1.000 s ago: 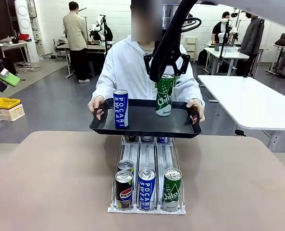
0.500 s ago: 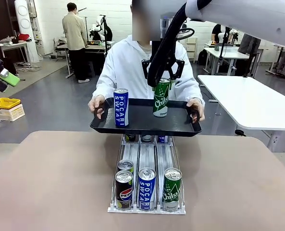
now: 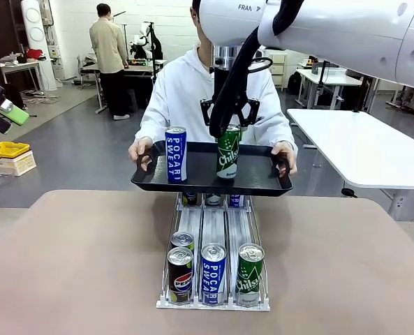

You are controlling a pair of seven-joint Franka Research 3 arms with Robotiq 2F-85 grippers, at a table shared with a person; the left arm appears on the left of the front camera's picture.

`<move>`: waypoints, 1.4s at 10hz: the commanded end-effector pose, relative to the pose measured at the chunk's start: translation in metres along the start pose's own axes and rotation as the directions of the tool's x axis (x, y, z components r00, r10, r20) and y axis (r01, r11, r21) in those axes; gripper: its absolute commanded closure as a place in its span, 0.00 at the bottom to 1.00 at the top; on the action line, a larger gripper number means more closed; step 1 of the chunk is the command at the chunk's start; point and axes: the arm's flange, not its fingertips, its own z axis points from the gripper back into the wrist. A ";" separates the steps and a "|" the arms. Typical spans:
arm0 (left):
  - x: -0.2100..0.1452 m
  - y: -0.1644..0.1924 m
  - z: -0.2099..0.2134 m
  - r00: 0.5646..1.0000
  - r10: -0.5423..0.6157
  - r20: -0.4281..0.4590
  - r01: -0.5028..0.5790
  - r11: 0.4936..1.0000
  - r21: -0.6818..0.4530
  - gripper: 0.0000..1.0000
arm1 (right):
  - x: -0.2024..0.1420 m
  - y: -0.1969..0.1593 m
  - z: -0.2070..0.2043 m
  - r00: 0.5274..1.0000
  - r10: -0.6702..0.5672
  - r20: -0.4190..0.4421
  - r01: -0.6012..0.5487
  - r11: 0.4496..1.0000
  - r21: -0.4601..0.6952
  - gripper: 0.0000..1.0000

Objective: Retrieve and hand over the desired beverage to the person.
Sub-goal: Place the picked can on the Handle tray extended by the person.

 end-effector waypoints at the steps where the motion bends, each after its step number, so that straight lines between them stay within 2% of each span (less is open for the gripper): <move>1: 0.000 0.001 0.000 1.000 -0.005 0.006 0.005 1.000 -0.010 0.00 | 0.013 0.005 0.006 1.000 0.024 0.017 -0.024 1.000 -0.020 0.43; 7: 0.000 0.001 0.000 1.000 -0.005 0.006 0.005 1.000 -0.010 0.00 | 0.010 0.001 -0.005 0.998 0.055 -0.015 -0.055 0.998 -0.033 0.43; 8: 0.000 0.001 0.000 1.000 -0.005 0.006 0.005 1.000 -0.010 0.00 | 0.010 0.001 -0.005 0.997 0.075 -0.017 -0.076 0.997 -0.024 0.13; 9: 0.000 0.001 0.000 1.000 -0.005 0.006 0.005 1.000 -0.010 0.00 | 0.009 0.001 -0.005 0.997 0.082 -0.008 -0.082 0.996 -0.032 0.00; 14: 0.000 0.001 0.000 1.000 -0.005 0.006 0.005 1.000 -0.010 0.00 | 0.001 0.000 0.003 0.996 0.091 0.008 -0.091 0.995 -0.042 0.00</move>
